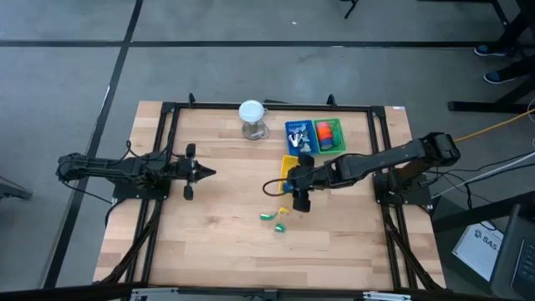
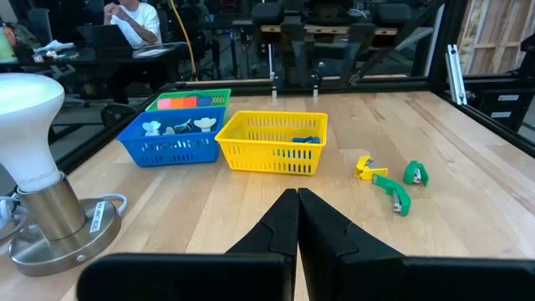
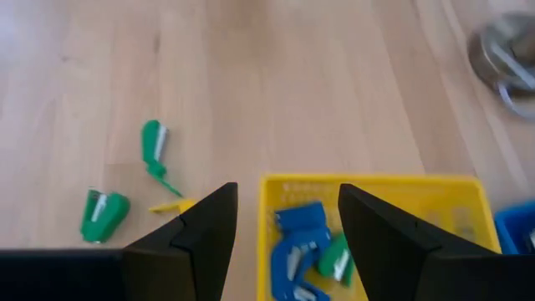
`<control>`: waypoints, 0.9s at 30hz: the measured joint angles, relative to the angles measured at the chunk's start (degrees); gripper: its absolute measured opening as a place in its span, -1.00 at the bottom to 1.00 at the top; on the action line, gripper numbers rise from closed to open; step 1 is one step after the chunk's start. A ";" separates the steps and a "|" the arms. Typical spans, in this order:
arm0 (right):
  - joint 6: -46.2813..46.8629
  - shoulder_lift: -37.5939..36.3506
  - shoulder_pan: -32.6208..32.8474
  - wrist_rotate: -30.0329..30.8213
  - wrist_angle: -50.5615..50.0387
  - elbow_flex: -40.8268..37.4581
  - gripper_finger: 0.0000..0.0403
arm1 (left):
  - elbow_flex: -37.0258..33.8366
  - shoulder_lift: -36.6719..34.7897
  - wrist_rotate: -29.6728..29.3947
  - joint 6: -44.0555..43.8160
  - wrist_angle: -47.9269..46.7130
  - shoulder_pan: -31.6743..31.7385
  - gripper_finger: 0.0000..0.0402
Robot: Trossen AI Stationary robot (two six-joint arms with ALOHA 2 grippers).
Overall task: Pick and place Stapler, Stapler remover, tape
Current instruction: Put the green stapler into the yellow bin
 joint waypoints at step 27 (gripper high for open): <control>-11.54 26.81 5.17 -9.64 3.68 19.71 0.06 | 0.00 0.02 0.02 0.00 0.01 -0.02 -0.99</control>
